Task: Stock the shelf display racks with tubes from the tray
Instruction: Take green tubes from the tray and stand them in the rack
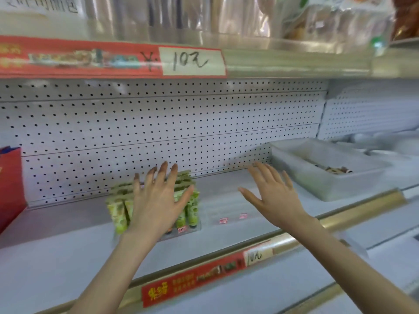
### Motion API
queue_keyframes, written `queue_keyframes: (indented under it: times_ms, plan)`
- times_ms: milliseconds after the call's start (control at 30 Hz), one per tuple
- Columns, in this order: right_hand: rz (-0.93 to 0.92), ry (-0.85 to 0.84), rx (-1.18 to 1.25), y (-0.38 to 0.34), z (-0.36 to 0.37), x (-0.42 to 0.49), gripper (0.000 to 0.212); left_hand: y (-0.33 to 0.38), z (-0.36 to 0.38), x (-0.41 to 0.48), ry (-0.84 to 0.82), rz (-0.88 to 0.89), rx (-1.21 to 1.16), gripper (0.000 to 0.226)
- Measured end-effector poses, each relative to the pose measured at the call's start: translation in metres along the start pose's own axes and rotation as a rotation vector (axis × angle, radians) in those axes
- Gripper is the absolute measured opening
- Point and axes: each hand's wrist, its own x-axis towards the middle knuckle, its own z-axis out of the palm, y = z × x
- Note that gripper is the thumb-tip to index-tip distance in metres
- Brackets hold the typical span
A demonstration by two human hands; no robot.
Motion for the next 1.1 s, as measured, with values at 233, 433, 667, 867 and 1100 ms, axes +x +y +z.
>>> queue_keyframes:
  times_ms: [233,433,667,867,1100]
  plan:
    - [0.043,-0.026,0.028,0.09,-0.005,-0.015,0.07,0.085,0.006,0.004,0.004,-0.004,-0.042,0.086]
    - [0.032,-0.079,-0.007,0.149,-0.006,-0.025,0.075,0.147,0.016,0.0,-0.019,-0.013,-0.045,0.08]
    - [0.023,-0.109,-0.004,0.195,0.0,-0.032,0.095,0.196,0.02,-0.004,-0.065,-0.033,-0.074,0.09]
    - [0.061,-0.119,-0.012,0.226,0.006,-0.022,0.072,0.22,0.024,0.018,-0.094,-0.008,-0.071,0.093]
    - [0.109,-0.089,-0.028,0.259,0.011,0.014,0.074,0.241,0.047,0.067,-0.093,0.035,-0.088,0.093]
